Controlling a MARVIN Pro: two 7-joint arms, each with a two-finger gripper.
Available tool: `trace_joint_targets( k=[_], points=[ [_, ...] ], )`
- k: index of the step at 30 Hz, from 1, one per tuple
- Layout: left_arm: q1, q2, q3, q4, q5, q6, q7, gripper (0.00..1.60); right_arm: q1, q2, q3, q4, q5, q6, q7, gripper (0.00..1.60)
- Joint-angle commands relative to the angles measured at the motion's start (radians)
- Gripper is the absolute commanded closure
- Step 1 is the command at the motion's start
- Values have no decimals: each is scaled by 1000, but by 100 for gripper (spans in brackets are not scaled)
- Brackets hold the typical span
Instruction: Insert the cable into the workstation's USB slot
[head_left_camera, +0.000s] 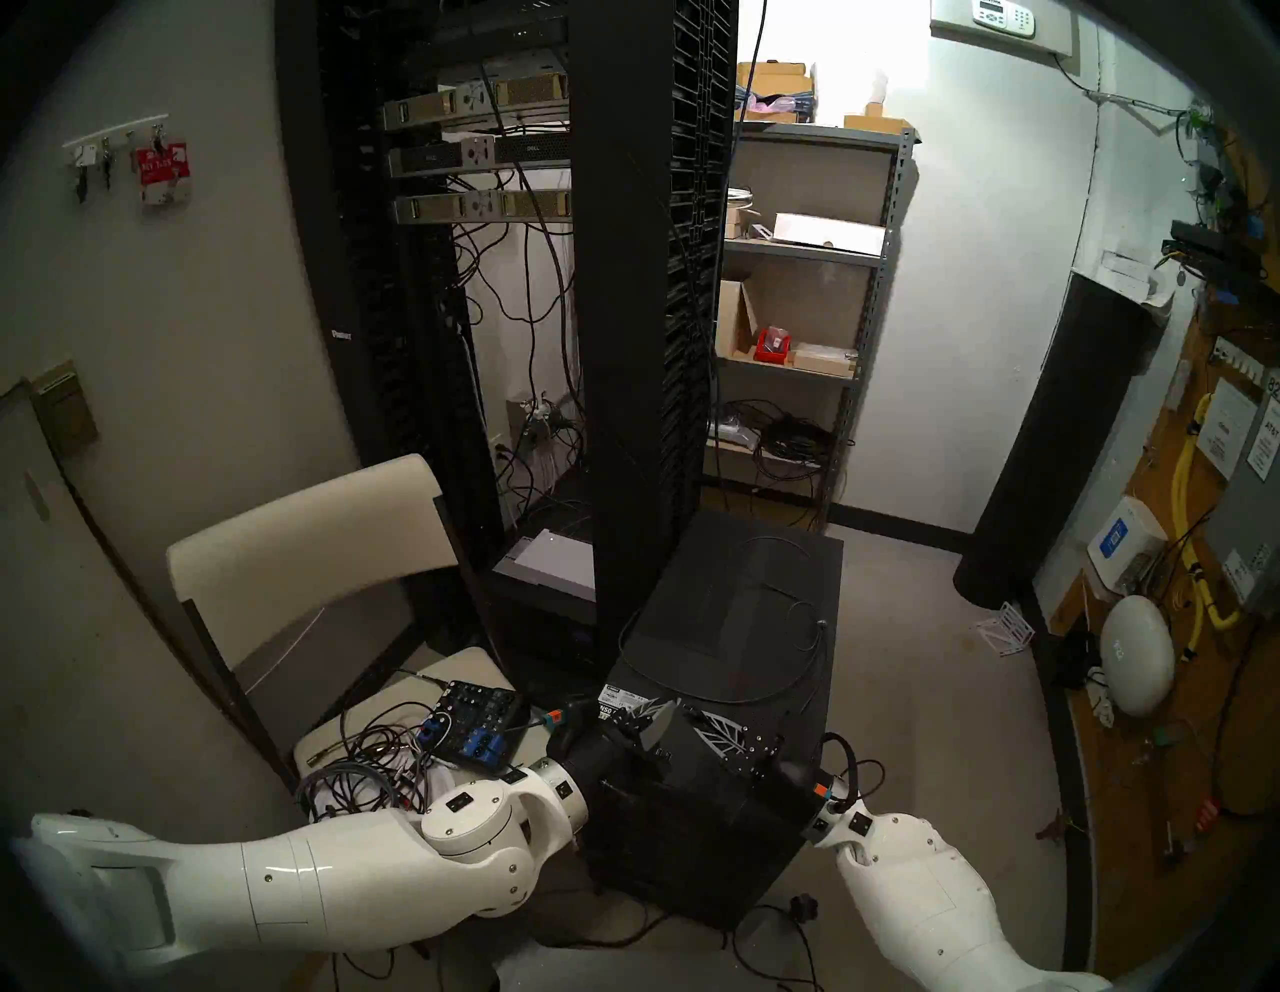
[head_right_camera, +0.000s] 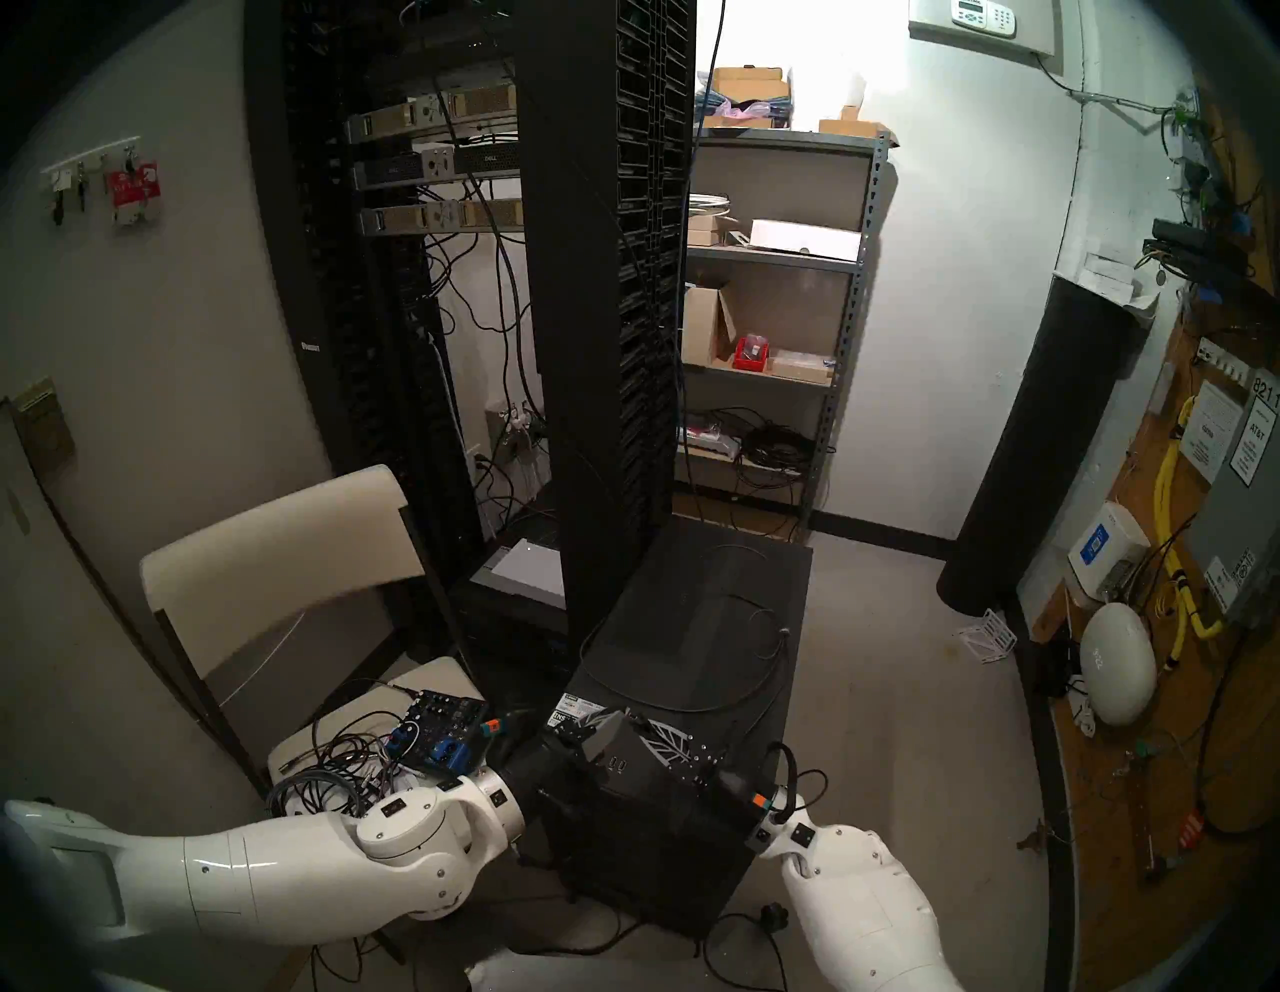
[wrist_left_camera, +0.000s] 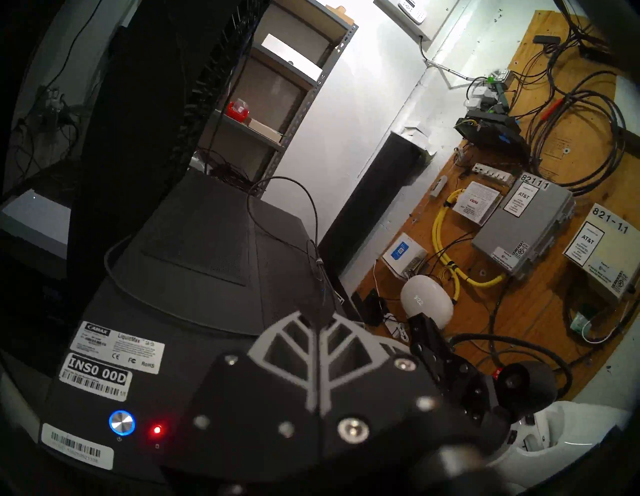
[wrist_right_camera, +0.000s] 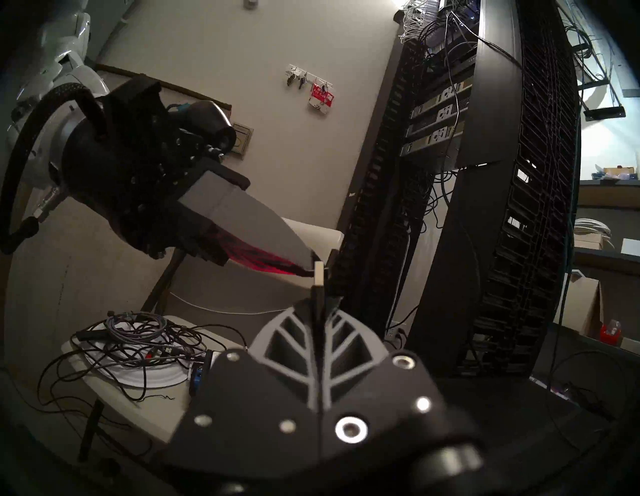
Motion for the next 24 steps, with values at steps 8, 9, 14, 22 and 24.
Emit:
trace_joint_targets(
  k=[8,9,14,22,24],
  points=[
    [-4,-10,-9,-14,-4,-10,10,160,33,2,-36,8,35,-3,31,160],
    [-4,-10,-9,-14,-4,-10,10,160,35,3,-40,10,36,-3,33,160],
    [-4,-7,-10,-16,-9,-9,6,160,41,5,-53,19,25,-3,30,160],
    [-4,5,-8,-27,-14,-11,-2,160,60,6,-64,40,-3,-3,14,160],
    [-4,9,-7,-31,-14,-12,-3,160,63,6,-63,43,-16,-3,8,160]
  ],
)
